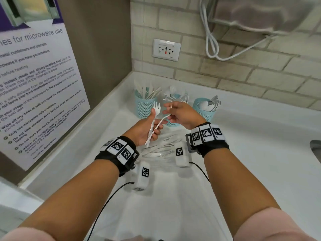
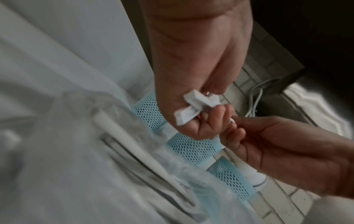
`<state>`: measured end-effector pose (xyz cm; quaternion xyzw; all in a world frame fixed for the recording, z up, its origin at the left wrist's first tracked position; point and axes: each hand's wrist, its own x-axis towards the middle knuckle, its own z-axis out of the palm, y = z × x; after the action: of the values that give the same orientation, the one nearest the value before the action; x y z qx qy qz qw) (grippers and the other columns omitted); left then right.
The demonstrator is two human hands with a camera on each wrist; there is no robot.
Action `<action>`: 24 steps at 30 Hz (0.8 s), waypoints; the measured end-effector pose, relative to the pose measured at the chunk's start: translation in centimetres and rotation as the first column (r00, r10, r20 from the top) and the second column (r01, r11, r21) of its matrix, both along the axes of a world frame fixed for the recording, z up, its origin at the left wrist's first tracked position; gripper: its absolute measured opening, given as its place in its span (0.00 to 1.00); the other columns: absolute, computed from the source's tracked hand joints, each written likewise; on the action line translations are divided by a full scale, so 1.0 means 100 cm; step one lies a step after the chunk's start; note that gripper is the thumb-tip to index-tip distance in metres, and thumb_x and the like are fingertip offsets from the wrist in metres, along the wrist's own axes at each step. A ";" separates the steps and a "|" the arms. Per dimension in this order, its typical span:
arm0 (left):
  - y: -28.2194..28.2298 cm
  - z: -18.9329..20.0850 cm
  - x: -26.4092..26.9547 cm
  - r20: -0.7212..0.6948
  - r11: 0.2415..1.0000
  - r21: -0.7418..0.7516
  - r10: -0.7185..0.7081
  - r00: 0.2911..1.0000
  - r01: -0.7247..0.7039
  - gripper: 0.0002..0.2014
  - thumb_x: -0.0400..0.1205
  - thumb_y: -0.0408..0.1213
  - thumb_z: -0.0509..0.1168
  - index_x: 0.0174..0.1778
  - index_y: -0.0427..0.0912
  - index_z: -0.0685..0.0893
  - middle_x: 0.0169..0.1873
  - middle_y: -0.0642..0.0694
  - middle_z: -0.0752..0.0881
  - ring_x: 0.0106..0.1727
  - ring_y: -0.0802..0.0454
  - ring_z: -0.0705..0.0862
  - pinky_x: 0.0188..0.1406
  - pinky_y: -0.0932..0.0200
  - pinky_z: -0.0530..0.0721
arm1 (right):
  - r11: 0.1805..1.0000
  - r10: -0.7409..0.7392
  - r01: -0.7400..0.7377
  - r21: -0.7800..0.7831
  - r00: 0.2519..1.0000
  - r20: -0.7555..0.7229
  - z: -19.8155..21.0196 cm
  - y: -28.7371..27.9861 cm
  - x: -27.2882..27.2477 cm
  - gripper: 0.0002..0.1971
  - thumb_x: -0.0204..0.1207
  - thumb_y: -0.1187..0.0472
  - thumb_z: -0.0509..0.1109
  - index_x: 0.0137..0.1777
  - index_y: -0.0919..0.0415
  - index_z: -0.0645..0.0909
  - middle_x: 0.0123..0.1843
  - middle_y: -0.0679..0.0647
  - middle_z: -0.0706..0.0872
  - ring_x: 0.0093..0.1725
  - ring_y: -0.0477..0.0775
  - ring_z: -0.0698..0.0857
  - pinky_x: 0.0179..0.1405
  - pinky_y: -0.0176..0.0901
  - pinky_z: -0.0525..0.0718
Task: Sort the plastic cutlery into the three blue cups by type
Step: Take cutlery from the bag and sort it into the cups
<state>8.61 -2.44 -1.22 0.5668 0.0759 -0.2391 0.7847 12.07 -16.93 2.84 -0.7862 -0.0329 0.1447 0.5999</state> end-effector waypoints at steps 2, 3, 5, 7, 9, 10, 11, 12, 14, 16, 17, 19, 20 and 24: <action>-0.004 0.001 -0.001 0.007 0.999 0.043 -0.008 1.000 0.007 0.32 0.84 0.61 0.44 0.54 0.36 0.81 0.28 0.50 0.71 0.17 0.62 0.67 0.13 0.72 0.65 | 0.999 -0.014 0.014 0.051 1.000 -0.001 -0.002 -0.005 -0.002 0.14 0.82 0.71 0.60 0.67 0.68 0.74 0.42 0.54 0.82 0.21 0.40 0.79 0.24 0.28 0.79; -0.007 0.002 -0.002 0.014 0.997 0.073 -0.006 1.000 0.005 0.30 0.85 0.59 0.45 0.55 0.36 0.80 0.28 0.50 0.71 0.17 0.62 0.67 0.13 0.72 0.64 | 0.997 -0.023 0.023 0.070 1.000 0.000 -0.003 -0.007 -0.002 0.15 0.82 0.72 0.60 0.68 0.69 0.73 0.41 0.53 0.82 0.20 0.40 0.78 0.24 0.28 0.79; -0.011 0.004 -0.003 0.054 0.989 0.145 0.006 0.999 -0.013 0.26 0.87 0.54 0.45 0.56 0.37 0.80 0.28 0.50 0.70 0.15 0.62 0.66 0.12 0.72 0.63 | 0.994 -0.035 0.035 0.100 0.999 0.001 -0.004 -0.011 -0.003 0.16 0.81 0.73 0.60 0.68 0.69 0.73 0.42 0.53 0.83 0.20 0.39 0.78 0.24 0.28 0.80; -0.014 0.004 -0.003 0.115 0.971 0.234 0.012 0.993 -0.039 0.22 0.88 0.51 0.46 0.53 0.39 0.80 0.29 0.50 0.70 0.16 0.62 0.66 0.13 0.71 0.63 | 0.990 -0.042 0.041 0.133 0.999 0.004 -0.005 -0.014 -0.004 0.16 0.81 0.72 0.61 0.68 0.68 0.73 0.43 0.53 0.83 0.21 0.39 0.79 0.25 0.28 0.81; -0.016 0.003 -0.004 0.189 0.944 0.325 -0.012 0.982 -0.051 0.21 0.88 0.49 0.47 0.54 0.40 0.80 0.30 0.50 0.70 0.20 0.59 0.65 0.17 0.70 0.62 | 0.988 -0.036 0.035 0.153 0.999 0.006 -0.005 -0.016 -0.005 0.16 0.81 0.71 0.62 0.68 0.68 0.74 0.42 0.54 0.82 0.21 0.39 0.79 0.26 0.27 0.82; -0.018 0.003 -0.005 0.225 0.929 0.368 -0.037 0.974 -0.050 0.21 0.88 0.49 0.47 0.55 0.39 0.80 0.30 0.49 0.70 0.23 0.58 0.64 0.19 0.68 0.61 | 0.988 -0.031 0.029 0.155 0.999 0.009 -0.005 -0.016 -0.005 0.16 0.81 0.70 0.62 0.69 0.68 0.74 0.40 0.54 0.81 0.22 0.39 0.80 0.27 0.27 0.82; -0.020 0.002 -0.005 0.258 0.911 0.409 -0.063 0.964 -0.050 0.21 0.88 0.49 0.47 0.57 0.39 0.79 0.31 0.49 0.70 0.24 0.57 0.64 0.21 0.67 0.61 | 0.988 -0.028 0.026 0.155 1.000 0.011 -0.006 -0.016 -0.005 0.16 0.81 0.70 0.62 0.69 0.68 0.74 0.39 0.55 0.81 0.22 0.38 0.80 0.27 0.27 0.83; -0.022 0.002 -0.005 0.288 0.891 0.451 -0.086 0.954 -0.056 0.21 0.88 0.49 0.46 0.58 0.38 0.79 0.31 0.49 0.70 0.25 0.56 0.64 0.22 0.66 0.61 | 0.987 -0.028 0.026 0.158 1.000 0.009 -0.007 -0.017 -0.005 0.16 0.81 0.70 0.62 0.69 0.68 0.74 0.39 0.55 0.81 0.22 0.38 0.81 0.28 0.28 0.83; -0.026 -0.001 -0.004 0.352 0.842 0.531 -0.116 0.929 -0.096 0.22 0.89 0.48 0.46 0.59 0.36 0.79 0.32 0.49 0.72 0.27 0.56 0.67 0.24 0.64 0.64 | 0.986 -0.030 0.030 0.166 1.000 0.001 -0.007 -0.018 -0.005 0.17 0.81 0.70 0.63 0.69 0.68 0.73 0.38 0.55 0.82 0.24 0.39 0.82 0.30 0.28 0.85; -0.028 -0.004 -0.003 0.418 0.788 0.599 -0.153 0.895 -0.145 0.24 0.88 0.49 0.45 0.60 0.35 0.79 0.32 0.49 0.75 0.29 0.56 0.71 0.30 0.61 0.69 | 0.981 -0.029 0.029 0.189 1.000 -0.001 -0.008 -0.020 -0.005 0.17 0.80 0.70 0.64 0.69 0.68 0.74 0.39 0.54 0.82 0.25 0.39 0.83 0.32 0.29 0.86; -0.028 -0.006 -0.004 0.444 0.764 0.625 -0.175 0.879 -0.164 0.24 0.88 0.49 0.45 0.61 0.35 0.79 0.34 0.50 0.76 0.32 0.55 0.73 0.34 0.59 0.71 | 0.979 -0.027 0.027 0.200 1.000 -0.002 -0.008 -0.021 -0.005 0.17 0.80 0.69 0.64 0.69 0.67 0.74 0.40 0.54 0.81 0.25 0.39 0.84 0.33 0.29 0.86; -0.030 -0.008 -0.006 0.476 0.718 0.672 -0.228 0.850 -0.184 0.24 0.89 0.48 0.45 0.63 0.35 0.78 0.41 0.47 0.80 0.41 0.51 0.77 0.45 0.57 0.74 | 0.977 -0.024 0.027 0.214 1.000 -0.017 -0.007 -0.022 -0.007 0.17 0.81 0.65 0.64 0.69 0.66 0.75 0.42 0.54 0.82 0.30 0.43 0.85 0.37 0.30 0.87; -0.030 -0.009 -0.006 0.484 0.686 0.702 -0.261 0.835 -0.192 0.23 0.89 0.47 0.44 0.63 0.35 0.78 0.46 0.44 0.82 0.46 0.47 0.79 0.50 0.55 0.75 | 0.976 -0.021 0.026 0.215 0.999 -0.029 -0.006 -0.022 -0.007 0.17 0.82 0.62 0.64 0.69 0.66 0.75 0.45 0.54 0.82 0.33 0.45 0.85 0.38 0.30 0.87; -0.032 -0.011 -0.007 0.484 0.559 0.798 -0.369 0.794 -0.227 0.24 0.89 0.47 0.44 0.60 0.34 0.78 0.53 0.36 0.84 0.55 0.39 0.81 0.56 0.48 0.77 | 0.997 -0.034 0.033 0.069 0.999 0.009 -0.007 -0.019 -0.006 0.16 0.78 0.64 0.69 0.65 0.68 0.76 0.38 0.57 0.82 0.25 0.43 0.84 0.34 0.31 0.87</action>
<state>7.90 -5.61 -2.36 0.9132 -0.0997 -0.0149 0.3948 11.46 -18.85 2.17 -0.7663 -0.0278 0.1294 0.6287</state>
